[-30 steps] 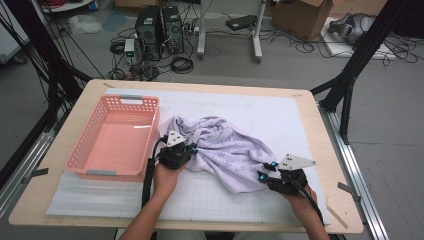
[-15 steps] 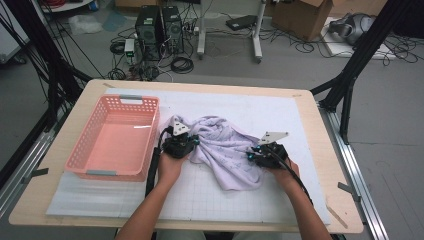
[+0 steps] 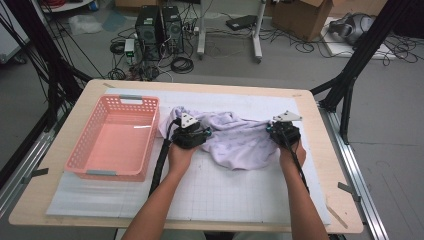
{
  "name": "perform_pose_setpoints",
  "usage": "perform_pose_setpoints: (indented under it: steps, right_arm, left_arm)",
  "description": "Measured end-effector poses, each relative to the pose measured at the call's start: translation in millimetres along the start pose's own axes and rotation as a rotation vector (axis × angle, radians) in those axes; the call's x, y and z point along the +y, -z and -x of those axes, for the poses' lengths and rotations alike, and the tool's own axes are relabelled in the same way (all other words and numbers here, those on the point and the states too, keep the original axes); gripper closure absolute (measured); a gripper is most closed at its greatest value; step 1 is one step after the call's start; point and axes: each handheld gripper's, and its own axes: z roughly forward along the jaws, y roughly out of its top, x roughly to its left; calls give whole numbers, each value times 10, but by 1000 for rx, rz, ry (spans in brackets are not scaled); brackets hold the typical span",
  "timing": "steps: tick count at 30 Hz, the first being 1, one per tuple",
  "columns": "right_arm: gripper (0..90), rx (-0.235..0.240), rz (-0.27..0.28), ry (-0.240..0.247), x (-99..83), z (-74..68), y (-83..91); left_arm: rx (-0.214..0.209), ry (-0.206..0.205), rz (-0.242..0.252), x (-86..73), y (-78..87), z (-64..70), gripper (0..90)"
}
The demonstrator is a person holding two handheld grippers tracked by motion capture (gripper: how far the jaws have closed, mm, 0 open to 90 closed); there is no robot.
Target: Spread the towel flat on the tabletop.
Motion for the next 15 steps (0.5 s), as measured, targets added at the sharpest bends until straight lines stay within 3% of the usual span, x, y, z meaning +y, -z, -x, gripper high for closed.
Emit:
perform_pose_setpoints:
  steps: [2, 4, 6, 9, 11, 15]
  right_arm:
    - [785, -26, -23, -65, -51, 106, -25]
    - [704, 10, -37, -115, -96, 177, -22]
    - [618, 25, 5, -128, -125, 203, 48]
    - [587, 42, 66, -140, -143, 262, 223]
    - [581, 64, 106, -156, -167, 309, 376]
    - [581, 99, 166, -119, -277, 287, 673]
  left_arm:
    - [-16, 1, 7, 5, 57, 4, 442]
    - [-50, -12, -2, 20, 113, 23, 403]
    - [-80, -48, -4, 40, 164, 81, 405]
    - [-147, -82, -4, 69, 240, 193, 435]
    - [-202, -102, 1, 39, 281, 279, 504]
    - [-265, -129, -77, -108, 245, 393, 561]
